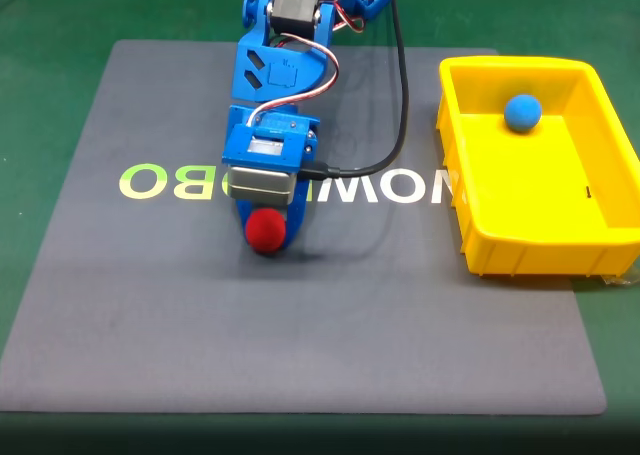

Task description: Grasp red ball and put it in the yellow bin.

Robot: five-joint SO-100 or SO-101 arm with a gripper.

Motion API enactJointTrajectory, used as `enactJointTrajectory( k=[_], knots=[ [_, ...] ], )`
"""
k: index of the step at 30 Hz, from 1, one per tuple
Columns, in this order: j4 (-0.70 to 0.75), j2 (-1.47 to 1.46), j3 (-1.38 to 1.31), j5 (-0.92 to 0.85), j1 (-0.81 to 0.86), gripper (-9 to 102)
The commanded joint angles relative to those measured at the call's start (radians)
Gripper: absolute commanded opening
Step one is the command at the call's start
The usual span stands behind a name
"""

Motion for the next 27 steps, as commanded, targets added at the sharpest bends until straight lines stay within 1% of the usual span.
enactJointTrajectory(
  k=[1,8,16,21,27],
  knots=[
    [0.008,0.187,-0.023,0.017,0.000,0],
    [0.043,0.486,0.104,-0.005,-0.049,0],
    [0.060,0.756,0.267,0.021,-0.239,0],
    [0.048,0.811,0.314,0.069,-0.390,0],
    [0.020,0.787,0.316,0.101,-0.554,0]
  ],
)
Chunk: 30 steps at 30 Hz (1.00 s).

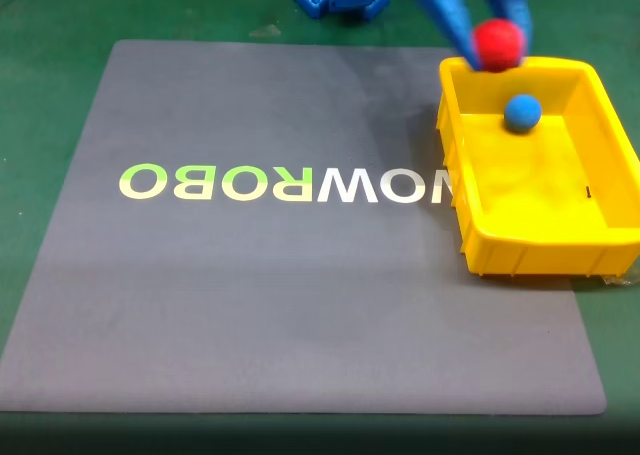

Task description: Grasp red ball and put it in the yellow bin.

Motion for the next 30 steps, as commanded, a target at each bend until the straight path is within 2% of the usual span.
enactJointTrajectory(
  k=[1,8,18,20,22,23,25,30],
  knots=[
    [-0.037,0.038,-0.011,0.020,-0.094,0],
    [-0.040,0.012,0.000,0.051,-0.206,0],
    [-0.071,-0.018,0.000,0.048,-0.198,0],
    [-0.077,-0.018,0.000,0.052,-0.189,7],
    [-0.086,-0.018,0.000,0.066,-0.178,26],
    [-0.089,-0.017,0.000,0.077,-0.173,32],
    [-0.092,-0.012,0.000,0.086,-0.161,37],
    [-0.091,-0.003,0.003,0.094,-0.146,40]
  ],
)
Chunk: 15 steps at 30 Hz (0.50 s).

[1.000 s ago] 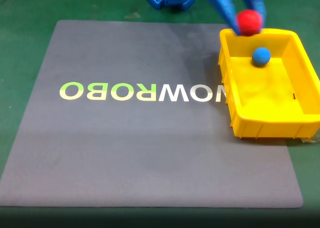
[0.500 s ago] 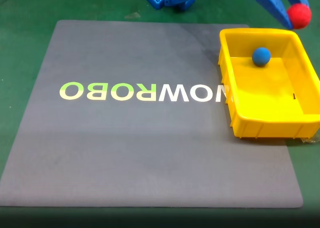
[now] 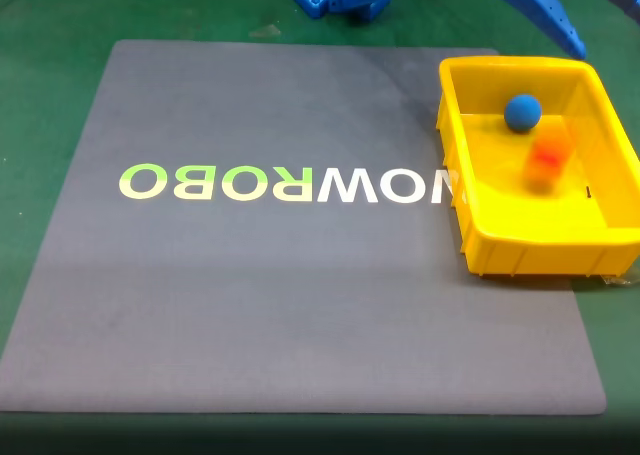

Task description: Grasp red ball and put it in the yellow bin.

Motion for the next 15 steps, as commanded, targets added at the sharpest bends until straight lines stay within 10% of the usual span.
enactJointTrajectory(
  k=[1,15],
  knots=[
    [-0.028,0.023,-0.009,0.017,0.029,40],
    [-0.012,0.147,0.078,0.017,0.037,39]
  ],
)
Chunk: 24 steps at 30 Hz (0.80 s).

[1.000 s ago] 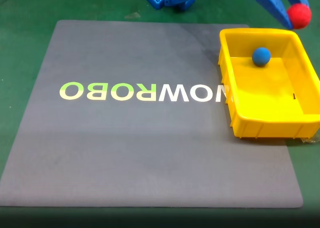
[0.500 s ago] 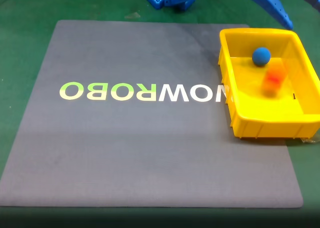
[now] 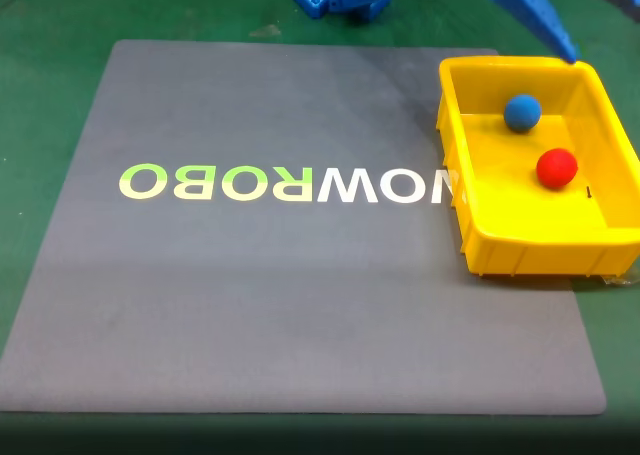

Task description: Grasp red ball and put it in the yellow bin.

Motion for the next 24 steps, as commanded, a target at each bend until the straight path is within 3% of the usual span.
enactJointTrajectory(
  k=[1,5,16,24],
  knots=[
    [-0.006,0.160,0.060,-0.002,0.023,39],
    [0.063,0.405,0.236,-0.026,0.032,34],
    [0.440,0.976,0.600,-0.063,0.279,0],
    [0.666,1.341,0.894,-0.049,0.382,0]
  ],
)
